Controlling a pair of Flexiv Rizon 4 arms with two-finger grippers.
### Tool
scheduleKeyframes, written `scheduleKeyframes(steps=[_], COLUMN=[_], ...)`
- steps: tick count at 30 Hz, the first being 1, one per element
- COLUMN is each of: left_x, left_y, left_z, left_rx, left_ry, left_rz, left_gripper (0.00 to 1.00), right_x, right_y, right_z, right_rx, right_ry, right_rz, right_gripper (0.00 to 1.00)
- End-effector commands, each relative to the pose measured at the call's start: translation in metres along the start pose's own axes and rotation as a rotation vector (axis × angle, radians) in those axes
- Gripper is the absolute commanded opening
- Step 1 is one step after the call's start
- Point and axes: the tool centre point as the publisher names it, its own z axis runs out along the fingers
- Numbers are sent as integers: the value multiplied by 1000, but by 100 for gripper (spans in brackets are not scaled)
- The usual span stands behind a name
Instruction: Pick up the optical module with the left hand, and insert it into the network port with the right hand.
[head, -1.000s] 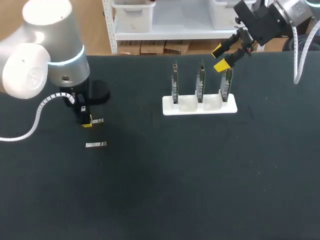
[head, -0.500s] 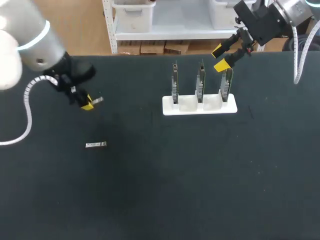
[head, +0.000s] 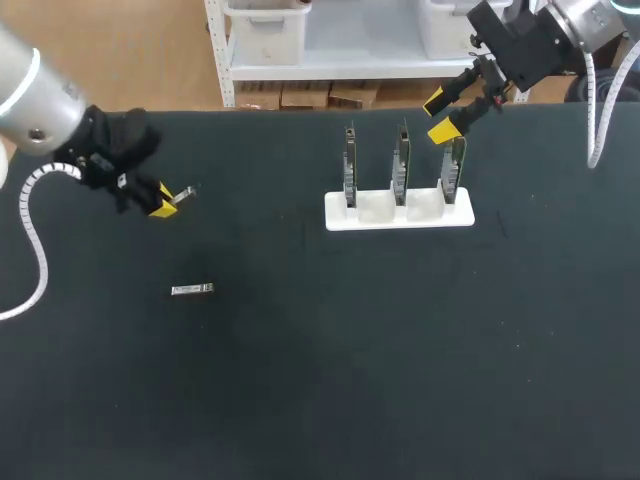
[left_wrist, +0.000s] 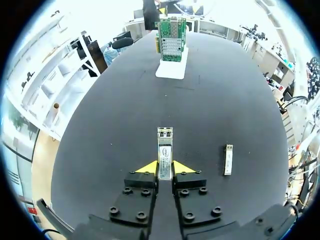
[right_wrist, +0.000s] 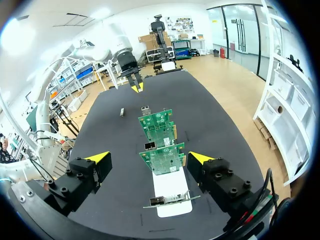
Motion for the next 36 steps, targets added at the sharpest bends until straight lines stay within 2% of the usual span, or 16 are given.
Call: scheduleKeyframes(steps=[1,5,10,12,14,18,19,20,22,27,36], left_x=[-5,-41,-90,-103,-110,-104,-98,-91,-74,-37,-33], left_y=[-1,1,-4,-7,-8,-5,-2,1,9,22,23], left_z=[0,-8,-25,-32,-39,-48,-49,-50,-53,-54,-55], left_rx=[15,26,28,43,17,-35,-50,-55,-109,-127,-142], left_ry=[-45,-132,-248,-304,-338,-363,-342,-357,-315,-287,-272], left_rz=[19,37,129,167,175,157,129,122,54,-56,-65], left_gripper=[0,0,0,0,0,0,0,0,0,0,0], right_x=[1,1,1,1,1,1,1,1,1,1,1], right_y=[2,2,2,2,2,2,2,2,2,2,2], right_z=[0,0,0,0,0,0,0,0,0,0,0], right_rx=[5,5,5,5,5,5,5,5,5,5,5], right_ry=[-1,-1,-1,-1,-1,-1,-1,-1,-1,-1,-1], right_rz=[-1,-1,-1,-1,-1,-1,-1,-1,-1,-1,-1], right_gripper=[100,100,100,100,100,100,100,100,100,100,100])
